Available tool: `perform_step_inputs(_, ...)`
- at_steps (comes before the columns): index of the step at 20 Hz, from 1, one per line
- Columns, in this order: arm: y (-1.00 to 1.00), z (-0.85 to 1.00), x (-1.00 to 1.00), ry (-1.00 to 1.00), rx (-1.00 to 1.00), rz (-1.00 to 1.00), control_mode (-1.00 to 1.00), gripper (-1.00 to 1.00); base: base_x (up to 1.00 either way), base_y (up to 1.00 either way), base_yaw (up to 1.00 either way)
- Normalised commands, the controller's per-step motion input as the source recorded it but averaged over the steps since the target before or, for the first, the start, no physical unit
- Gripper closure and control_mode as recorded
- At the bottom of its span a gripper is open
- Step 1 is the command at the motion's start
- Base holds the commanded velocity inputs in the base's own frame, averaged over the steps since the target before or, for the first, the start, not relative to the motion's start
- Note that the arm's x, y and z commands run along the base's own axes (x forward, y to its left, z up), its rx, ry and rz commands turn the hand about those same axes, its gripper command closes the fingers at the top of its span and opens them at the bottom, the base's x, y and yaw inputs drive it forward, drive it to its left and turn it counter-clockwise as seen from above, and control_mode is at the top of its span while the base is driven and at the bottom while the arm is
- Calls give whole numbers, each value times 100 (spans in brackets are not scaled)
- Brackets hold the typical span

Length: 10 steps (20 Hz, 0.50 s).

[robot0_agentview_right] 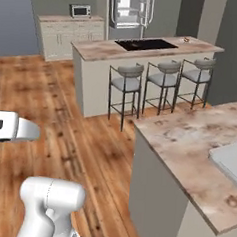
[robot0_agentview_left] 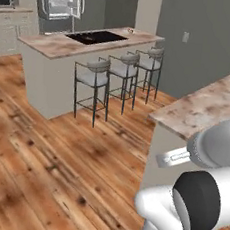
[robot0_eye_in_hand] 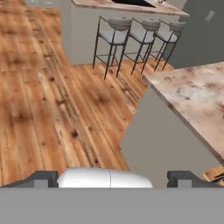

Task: Place the cold items (pear and sweet potato) from the fridge in one tupperware on the dining counter. Place the warm items (kebab skewer and hot dog) in the stove area in another tupperware.

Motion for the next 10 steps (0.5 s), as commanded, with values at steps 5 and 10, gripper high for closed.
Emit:
perform_step_inputs(5, 0, 0, 0, 0, 0, 0, 100, -100, 61, 100, -38)
perform_step_inputs(10, 0, 0, 0, 0, 0, 0, 100, -100, 57, 100, -35)
